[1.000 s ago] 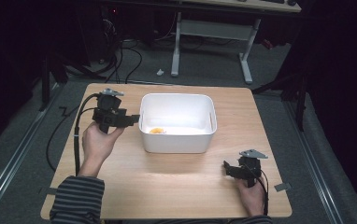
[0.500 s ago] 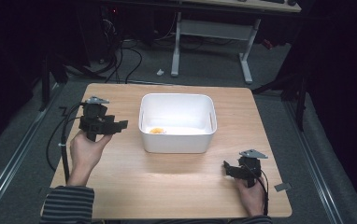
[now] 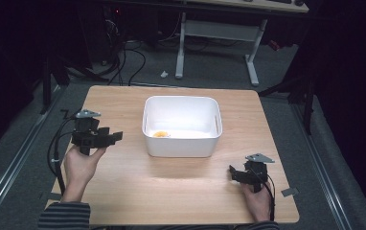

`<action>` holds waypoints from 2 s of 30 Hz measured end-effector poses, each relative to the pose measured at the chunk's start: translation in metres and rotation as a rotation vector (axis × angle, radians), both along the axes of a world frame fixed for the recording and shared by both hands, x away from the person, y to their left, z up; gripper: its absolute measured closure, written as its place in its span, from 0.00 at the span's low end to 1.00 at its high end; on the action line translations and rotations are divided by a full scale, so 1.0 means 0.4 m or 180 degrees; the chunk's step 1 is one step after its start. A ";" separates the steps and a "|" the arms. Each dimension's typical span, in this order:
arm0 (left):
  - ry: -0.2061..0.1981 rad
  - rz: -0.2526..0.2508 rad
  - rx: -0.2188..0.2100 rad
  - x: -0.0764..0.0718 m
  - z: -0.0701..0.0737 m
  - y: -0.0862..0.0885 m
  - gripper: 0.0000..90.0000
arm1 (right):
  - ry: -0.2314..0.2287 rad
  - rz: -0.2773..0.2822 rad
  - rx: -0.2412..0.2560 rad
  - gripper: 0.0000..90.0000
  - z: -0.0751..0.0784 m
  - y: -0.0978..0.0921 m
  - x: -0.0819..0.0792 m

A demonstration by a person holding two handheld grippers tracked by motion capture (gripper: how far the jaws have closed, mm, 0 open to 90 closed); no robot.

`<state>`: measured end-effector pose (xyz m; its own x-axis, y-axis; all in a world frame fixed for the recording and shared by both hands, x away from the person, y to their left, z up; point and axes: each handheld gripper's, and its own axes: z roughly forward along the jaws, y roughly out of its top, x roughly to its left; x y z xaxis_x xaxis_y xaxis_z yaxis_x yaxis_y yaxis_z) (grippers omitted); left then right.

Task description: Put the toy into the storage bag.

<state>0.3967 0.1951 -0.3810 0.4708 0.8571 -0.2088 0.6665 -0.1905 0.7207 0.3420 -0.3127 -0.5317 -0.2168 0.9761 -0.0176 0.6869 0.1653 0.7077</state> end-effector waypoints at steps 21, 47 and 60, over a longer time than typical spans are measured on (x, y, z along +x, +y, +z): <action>0.0094 0.0071 -0.0127 -0.035 -0.116 0.029 0.47 | 0.0000 -0.0002 0.0000 0.17 0.000 0.000 0.000; 0.0178 0.0080 -0.0152 -0.060 -0.207 0.011 0.46 | 0.0000 -0.0003 -0.0001 0.17 0.000 0.000 -0.001; 0.0184 0.0089 -0.0127 -0.065 -0.240 -0.001 0.45 | 0.0002 -0.0004 0.0000 0.17 0.000 0.000 -0.001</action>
<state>0.3706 0.1949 -0.4769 0.4329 0.8603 -0.2693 0.7120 -0.1432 0.6874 0.3417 -0.3125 -0.5317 -0.2155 0.9764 -0.0175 0.6875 0.1644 0.7073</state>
